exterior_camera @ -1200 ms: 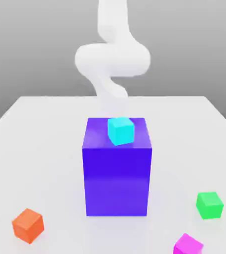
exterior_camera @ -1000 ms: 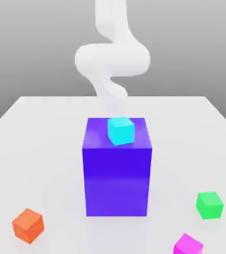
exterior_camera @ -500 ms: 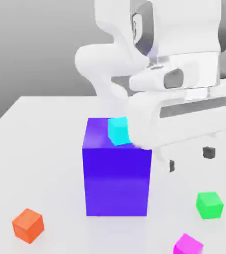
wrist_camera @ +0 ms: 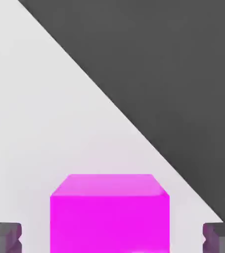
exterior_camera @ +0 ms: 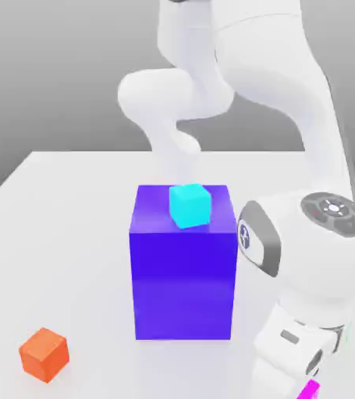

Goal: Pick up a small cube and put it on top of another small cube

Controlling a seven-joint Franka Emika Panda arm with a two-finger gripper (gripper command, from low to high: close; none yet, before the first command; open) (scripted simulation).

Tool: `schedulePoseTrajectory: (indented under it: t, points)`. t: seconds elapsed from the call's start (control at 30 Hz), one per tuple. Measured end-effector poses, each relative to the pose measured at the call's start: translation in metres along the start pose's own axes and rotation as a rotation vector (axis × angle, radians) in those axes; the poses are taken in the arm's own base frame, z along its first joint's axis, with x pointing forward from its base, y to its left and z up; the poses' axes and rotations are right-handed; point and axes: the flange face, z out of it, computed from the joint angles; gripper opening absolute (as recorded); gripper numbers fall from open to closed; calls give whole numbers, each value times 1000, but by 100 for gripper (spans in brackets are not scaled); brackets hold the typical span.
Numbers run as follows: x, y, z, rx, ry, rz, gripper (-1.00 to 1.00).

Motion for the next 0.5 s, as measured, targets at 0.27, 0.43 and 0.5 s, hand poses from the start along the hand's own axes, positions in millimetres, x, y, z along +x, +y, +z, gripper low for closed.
schedulePoseTrajectory:
  t: [0.27, 0.43, 0.5]
  points:
    - [0, 0, -34, 0, -1, -1, -100]
    - [-48, -46, -81, 17, -9, -47, -100]
    - [-80, -70, -94, 17, -9, -77, -100]
